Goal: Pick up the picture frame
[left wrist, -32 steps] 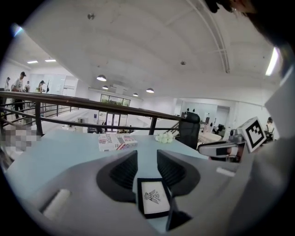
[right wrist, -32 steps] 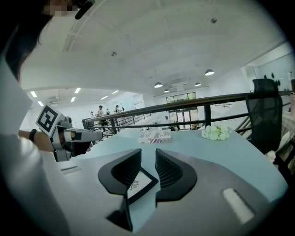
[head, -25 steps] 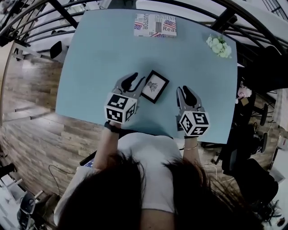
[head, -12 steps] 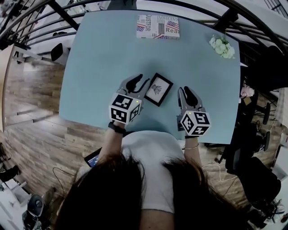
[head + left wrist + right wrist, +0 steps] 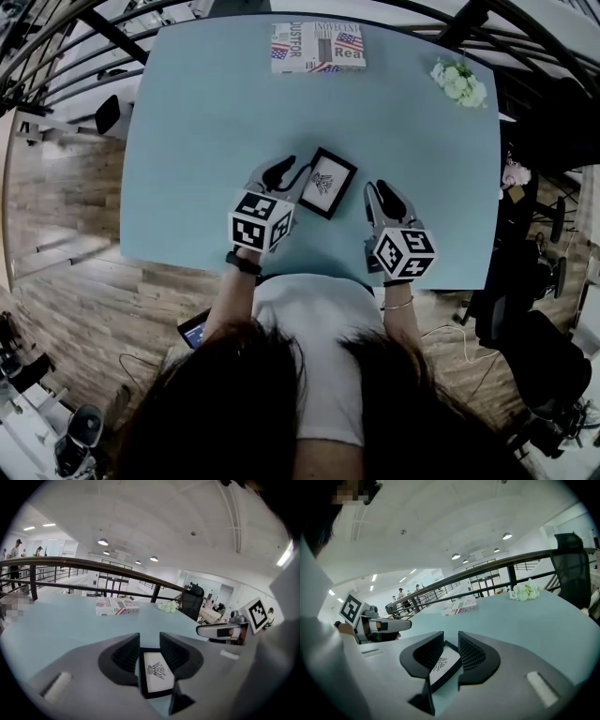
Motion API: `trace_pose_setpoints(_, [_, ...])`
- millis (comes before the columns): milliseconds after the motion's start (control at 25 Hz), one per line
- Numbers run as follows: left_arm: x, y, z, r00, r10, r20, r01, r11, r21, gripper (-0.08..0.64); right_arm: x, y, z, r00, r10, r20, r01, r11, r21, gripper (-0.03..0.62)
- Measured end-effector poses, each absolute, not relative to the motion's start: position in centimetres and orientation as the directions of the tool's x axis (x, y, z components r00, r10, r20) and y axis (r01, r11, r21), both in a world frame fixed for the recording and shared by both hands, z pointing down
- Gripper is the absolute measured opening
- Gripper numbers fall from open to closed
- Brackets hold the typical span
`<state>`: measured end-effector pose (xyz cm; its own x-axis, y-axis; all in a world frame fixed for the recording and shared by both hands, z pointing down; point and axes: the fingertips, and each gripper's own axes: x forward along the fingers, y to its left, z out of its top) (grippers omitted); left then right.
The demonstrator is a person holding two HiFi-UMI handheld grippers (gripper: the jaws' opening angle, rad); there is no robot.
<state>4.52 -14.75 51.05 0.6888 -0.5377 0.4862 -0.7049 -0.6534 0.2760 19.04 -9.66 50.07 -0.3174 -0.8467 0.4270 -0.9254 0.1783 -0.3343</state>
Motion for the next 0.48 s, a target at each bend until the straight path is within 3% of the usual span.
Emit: trace_pose_setpoints(480, [5.5, -14.9, 57.0, 0.69, -0.422, 0.589, -0.678, -0.663, 0.319, 0.135, 18.4, -9.7, 54.7, -0.351, -0.798, 0.49, -0.886, 0.113, -0.45, 0.071])
